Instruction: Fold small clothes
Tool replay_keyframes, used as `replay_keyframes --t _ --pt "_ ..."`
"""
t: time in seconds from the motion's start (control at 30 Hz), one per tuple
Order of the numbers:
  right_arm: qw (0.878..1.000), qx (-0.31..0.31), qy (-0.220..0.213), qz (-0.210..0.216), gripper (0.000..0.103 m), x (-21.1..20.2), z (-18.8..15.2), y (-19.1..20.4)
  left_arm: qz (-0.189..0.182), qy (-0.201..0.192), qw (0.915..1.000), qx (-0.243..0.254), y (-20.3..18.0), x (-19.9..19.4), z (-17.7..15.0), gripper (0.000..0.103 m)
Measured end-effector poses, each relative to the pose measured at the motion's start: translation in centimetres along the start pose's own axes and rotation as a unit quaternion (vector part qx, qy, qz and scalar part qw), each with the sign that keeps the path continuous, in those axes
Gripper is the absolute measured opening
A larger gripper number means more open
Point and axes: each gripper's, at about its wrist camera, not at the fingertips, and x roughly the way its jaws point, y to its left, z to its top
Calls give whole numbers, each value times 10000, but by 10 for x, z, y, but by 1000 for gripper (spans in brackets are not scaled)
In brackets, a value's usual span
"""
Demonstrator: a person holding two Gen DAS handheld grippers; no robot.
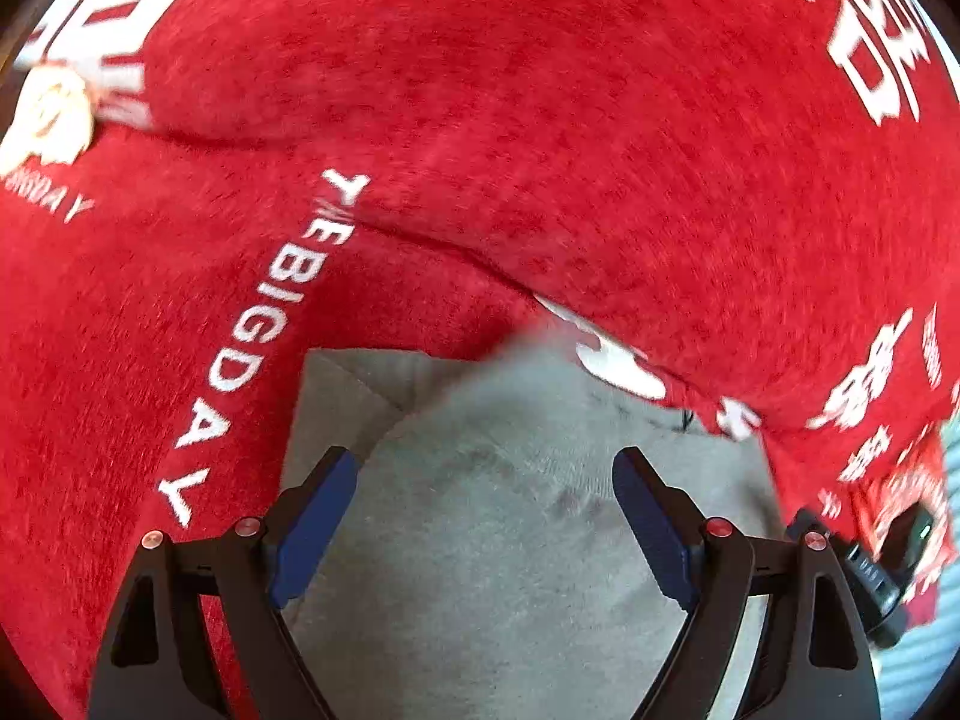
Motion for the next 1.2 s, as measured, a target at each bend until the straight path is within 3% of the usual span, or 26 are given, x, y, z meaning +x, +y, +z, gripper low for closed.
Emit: replay_keyframes --t 0.1,0.23,0.4,0.47,0.53,0.63,0.77,0.87,0.97,1.03,1.13,1.2 --pt "9995 -314 -18 -99 64 4 -3 17 59 79 9985 532 -32 8 -5 88" --pt "9924 -1175 -82 -367 64 13 -5 51 642 -28 9900 1255 -62 27 -7 88" --pt "9834 -1737 115 -520 64 39 -2 67 1069 200 9904 856 -33 61 10 88" --pt "9826 -1716 306 -635 64 54 2 58 1165 214 9904 708 -17 67 12 88" --pt "9838 -1538 458 -800 64 66 3 46 1553 150 9846 786 -3 71 8 88" --pt "9899 -1225 340 -636 64 64 3 31 1421 51 9860 866 11 66 3 88" --pt "9774 -1577 63 -1409 64 45 -7 46 1466 -248 9864 697 11 32 -6 88" --pt "9820 -1644 2 -932 64 19 -29 56 1184 -402 9883 875 -5 11 -30 88" --pt "9778 -1936 -40 -797 64 7 -56 72 1077 -493 9839 1340 -33 4 -62 88" --pt "9722 -2194 -22 -823 64 7 -71 82 1156 -488 9790 1608 -43 8 -76 88" --pt "9612 -2469 72 -1226 64 15 -85 82 1341 -291 9772 1622 -41 18 -82 88" --pt "9634 -2323 81 -1338 65 15 -87 68 1316 -339 9783 1563 -29 17 -82 88"
